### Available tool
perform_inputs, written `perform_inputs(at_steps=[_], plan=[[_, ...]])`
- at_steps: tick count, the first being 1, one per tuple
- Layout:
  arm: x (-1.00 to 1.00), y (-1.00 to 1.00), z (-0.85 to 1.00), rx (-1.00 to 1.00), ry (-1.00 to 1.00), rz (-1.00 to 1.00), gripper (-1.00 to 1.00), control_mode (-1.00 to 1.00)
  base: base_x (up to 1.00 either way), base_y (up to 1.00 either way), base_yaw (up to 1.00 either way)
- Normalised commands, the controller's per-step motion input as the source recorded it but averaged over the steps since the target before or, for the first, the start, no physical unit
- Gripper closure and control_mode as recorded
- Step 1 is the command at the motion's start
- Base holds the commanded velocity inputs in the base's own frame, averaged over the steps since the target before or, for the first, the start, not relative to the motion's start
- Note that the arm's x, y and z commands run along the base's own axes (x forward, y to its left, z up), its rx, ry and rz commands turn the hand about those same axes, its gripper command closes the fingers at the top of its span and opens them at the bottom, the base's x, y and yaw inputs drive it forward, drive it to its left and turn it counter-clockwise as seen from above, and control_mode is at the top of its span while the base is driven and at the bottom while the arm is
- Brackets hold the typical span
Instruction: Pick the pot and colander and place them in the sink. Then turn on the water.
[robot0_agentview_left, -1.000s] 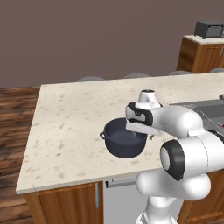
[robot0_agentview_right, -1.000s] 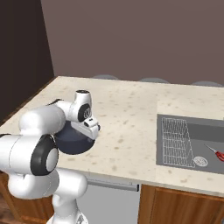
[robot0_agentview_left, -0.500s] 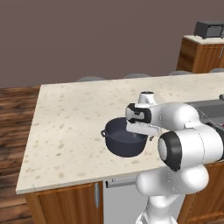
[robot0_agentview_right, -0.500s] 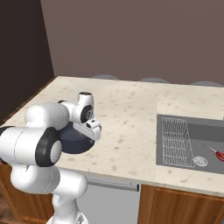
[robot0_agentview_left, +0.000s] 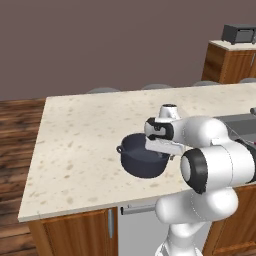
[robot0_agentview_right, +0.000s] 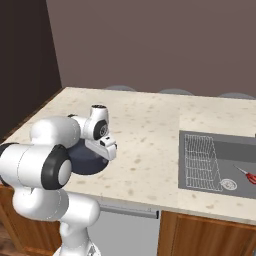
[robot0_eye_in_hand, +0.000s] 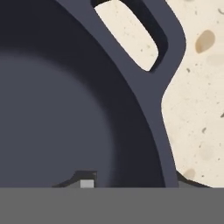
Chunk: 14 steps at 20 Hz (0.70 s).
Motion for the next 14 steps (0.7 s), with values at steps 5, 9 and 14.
perform_inputs(at_steps=[5, 9, 14], plan=[[0.00, 0.03, -0.04, 0.00, -0.02, 0.00, 1.00, -1.00, 0.00, 0.00, 0.00], [0.00, 0.00, -0.06, 0.00, -0.01, 0.00, 1.00, -1.00, 0.00, 0.00, 0.00], [0.00, 0.00, 0.30, -0.01, -0.11, 0.00, 1.00, -1.00, 0.00, 0.00, 0.00]])
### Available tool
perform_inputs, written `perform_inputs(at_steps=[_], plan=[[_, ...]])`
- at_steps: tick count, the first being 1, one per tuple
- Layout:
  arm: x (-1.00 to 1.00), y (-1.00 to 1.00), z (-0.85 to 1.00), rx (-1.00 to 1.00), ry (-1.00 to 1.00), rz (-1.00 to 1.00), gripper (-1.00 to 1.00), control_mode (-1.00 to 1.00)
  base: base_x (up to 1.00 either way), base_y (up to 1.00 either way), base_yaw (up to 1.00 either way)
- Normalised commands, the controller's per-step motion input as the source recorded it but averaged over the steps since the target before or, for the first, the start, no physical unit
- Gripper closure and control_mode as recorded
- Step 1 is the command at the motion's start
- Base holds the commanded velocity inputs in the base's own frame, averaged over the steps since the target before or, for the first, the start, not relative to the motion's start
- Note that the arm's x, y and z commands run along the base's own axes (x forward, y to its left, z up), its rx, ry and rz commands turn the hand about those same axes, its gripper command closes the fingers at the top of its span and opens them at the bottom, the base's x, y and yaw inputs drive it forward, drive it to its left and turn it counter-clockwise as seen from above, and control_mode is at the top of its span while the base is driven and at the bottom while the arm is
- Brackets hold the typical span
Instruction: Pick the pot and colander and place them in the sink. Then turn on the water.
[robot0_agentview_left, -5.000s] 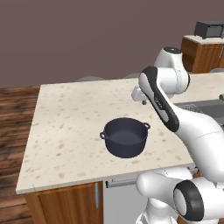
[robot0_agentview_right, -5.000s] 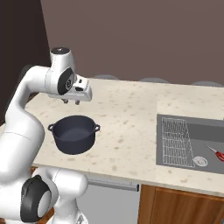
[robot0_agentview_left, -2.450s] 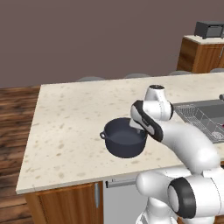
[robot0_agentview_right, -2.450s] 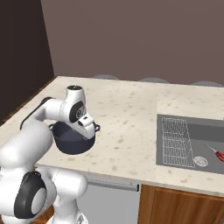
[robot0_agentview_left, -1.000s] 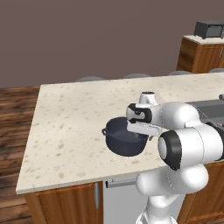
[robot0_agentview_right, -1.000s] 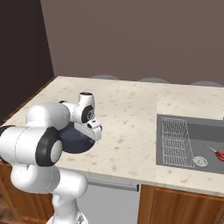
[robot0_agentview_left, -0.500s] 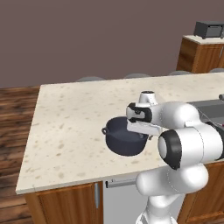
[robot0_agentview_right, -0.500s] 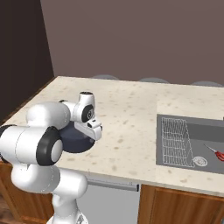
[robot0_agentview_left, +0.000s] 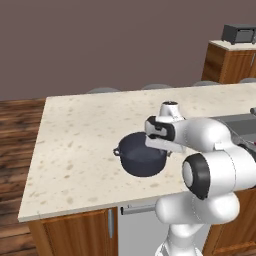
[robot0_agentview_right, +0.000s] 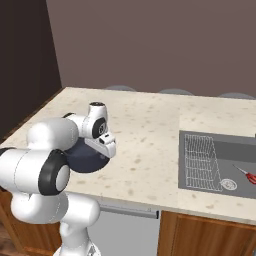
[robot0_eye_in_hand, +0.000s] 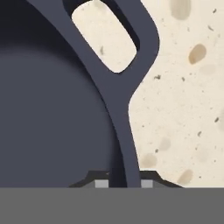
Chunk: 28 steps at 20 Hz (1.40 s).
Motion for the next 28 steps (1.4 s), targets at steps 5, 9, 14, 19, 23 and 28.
perform_inputs(at_steps=[5, 9, 14, 19, 23, 28], plan=[[0.00, -0.14, 0.90, -0.07, -0.03, 0.00, 1.00, -1.00, 0.00, 0.00, 0.00], [0.00, -0.22, 1.00, -0.11, 0.00, 0.00, 1.00, -1.00, 0.00, 0.00, 0.00], [0.00, -0.24, 0.99, -0.09, 0.00, 0.00, 1.00, -1.00, 0.00, 0.00, 0.00], [0.00, 0.00, 0.61, -0.09, 0.00, 0.00, 1.00, -1.00, 0.00, 0.00, 0.00], [0.00, 0.00, 0.02, -0.01, 0.00, 0.00, 1.00, -1.00, 0.00, 0.00, 0.00], [0.00, -0.02, 0.00, 0.00, 0.00, 0.00, 1.00, -1.00, 0.00, 0.00, 0.00]])
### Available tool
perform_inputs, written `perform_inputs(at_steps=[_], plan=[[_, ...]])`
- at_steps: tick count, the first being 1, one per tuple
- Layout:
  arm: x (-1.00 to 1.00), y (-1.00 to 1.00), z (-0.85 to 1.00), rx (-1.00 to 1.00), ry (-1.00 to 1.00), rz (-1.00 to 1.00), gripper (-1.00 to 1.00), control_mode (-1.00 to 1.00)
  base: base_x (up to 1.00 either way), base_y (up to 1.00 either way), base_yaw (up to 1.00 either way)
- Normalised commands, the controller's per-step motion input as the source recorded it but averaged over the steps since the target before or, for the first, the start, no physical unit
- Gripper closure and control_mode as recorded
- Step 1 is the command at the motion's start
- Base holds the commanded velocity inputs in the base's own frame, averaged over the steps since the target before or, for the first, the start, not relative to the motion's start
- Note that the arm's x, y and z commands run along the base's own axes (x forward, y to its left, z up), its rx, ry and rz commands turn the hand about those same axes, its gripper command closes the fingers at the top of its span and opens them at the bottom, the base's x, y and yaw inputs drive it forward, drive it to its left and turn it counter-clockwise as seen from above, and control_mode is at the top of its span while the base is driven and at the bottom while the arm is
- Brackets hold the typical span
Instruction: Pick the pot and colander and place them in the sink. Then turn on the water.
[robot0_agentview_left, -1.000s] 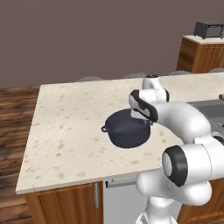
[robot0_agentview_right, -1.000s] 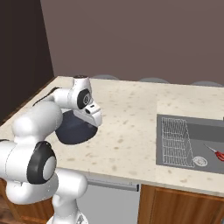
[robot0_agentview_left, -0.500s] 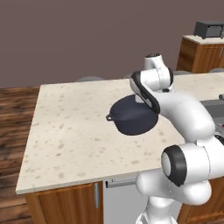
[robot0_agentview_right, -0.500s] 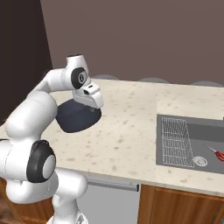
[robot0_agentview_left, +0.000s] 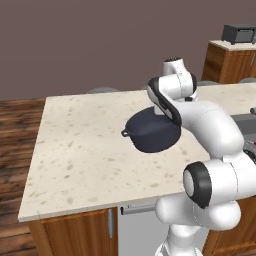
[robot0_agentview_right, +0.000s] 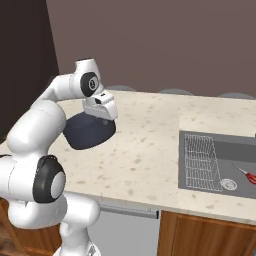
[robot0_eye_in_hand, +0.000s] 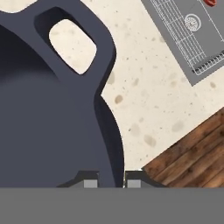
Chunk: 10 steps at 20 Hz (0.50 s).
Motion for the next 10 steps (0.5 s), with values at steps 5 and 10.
perform_inputs(at_steps=[5, 10], plan=[[0.00, -0.03, 0.00, 0.00, 0.00, 0.00, 1.00, 1.00, 0.00, -0.23, 0.00], [0.00, 0.00, 0.00, 0.00, 0.00, 0.00, 1.00, 1.00, 0.00, -0.62, 0.00]])
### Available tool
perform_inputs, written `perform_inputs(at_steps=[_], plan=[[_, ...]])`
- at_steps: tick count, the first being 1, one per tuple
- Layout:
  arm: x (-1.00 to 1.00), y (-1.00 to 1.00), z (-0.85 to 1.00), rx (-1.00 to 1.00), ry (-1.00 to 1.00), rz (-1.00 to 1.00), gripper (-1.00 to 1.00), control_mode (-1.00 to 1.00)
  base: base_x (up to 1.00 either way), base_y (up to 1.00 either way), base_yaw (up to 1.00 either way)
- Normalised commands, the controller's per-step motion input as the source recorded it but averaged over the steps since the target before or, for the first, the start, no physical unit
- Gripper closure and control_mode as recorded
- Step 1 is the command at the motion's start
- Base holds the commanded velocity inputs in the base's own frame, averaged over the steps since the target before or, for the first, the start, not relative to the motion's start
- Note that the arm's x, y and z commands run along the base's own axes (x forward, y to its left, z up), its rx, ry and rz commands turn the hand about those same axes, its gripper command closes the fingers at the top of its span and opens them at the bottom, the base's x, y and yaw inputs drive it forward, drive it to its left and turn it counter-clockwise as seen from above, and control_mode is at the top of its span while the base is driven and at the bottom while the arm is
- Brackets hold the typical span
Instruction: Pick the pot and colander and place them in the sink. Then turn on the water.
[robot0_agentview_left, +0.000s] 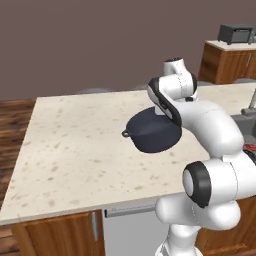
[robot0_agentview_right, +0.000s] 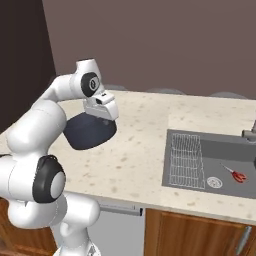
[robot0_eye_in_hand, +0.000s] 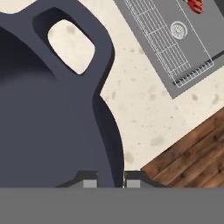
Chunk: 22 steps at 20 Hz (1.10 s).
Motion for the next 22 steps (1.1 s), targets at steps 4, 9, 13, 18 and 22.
perform_inputs(at_steps=[4, 9, 13, 18, 22], plan=[[0.00, 0.00, 0.00, 0.00, 0.00, 0.00, 1.00, 1.00, -0.13, -0.86, 0.00], [0.00, 0.00, 0.00, 0.00, 0.00, 0.00, 1.00, 1.00, -0.36, -0.89, 0.00], [0.00, 0.00, 0.00, 0.00, 0.00, 0.00, 1.00, 1.00, -0.49, -1.00, 0.00], [0.00, 0.00, 0.00, 0.00, 0.00, 0.00, 1.00, 1.00, -0.37, -1.00, 0.00], [0.00, 0.00, 0.00, 0.00, 0.00, 0.00, 1.00, 1.00, -0.05, -0.85, 0.04]])
